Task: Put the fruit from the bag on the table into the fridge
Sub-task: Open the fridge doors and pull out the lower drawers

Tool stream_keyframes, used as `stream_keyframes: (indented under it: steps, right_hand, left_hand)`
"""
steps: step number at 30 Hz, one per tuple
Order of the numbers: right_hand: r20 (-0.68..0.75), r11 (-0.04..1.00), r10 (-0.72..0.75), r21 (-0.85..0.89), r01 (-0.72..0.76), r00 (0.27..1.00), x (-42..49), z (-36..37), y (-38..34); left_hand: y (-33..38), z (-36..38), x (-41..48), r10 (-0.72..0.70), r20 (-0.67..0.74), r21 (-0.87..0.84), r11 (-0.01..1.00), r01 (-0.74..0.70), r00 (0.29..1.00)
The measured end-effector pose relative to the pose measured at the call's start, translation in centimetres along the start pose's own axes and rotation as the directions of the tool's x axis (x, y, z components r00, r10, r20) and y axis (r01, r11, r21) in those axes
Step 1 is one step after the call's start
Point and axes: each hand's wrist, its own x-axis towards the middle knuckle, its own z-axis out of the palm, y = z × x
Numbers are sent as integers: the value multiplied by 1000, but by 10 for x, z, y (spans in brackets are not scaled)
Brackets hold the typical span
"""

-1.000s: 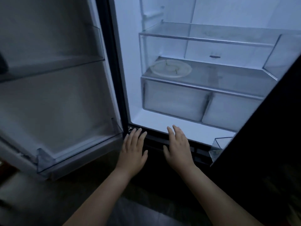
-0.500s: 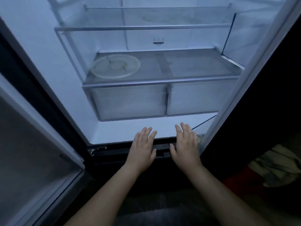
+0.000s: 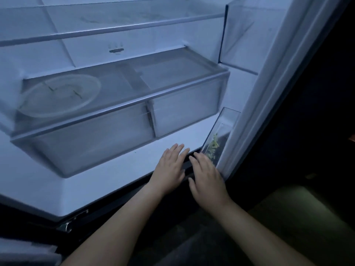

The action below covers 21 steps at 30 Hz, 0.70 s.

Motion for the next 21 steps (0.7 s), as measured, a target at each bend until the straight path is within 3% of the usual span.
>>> stream_keyframes:
  steps: [8, 14, 21]
  right_hand:
    - [34, 990, 18, -139, -13, 999, -47, -8, 35]
    - [-52, 993, 101, -55, -104, 994, -76, -27, 64]
    - [-120, 978, 207, 41, -203, 971, -110, -39, 92]
  left_hand:
    - [31, 13, 24, 178, 68, -71, 982, -173, 982]
    - [65, 23, 43, 349, 105, -91, 936, -340, 931]
    - [107, 35, 56, 449, 119, -129, 891, -435, 885]
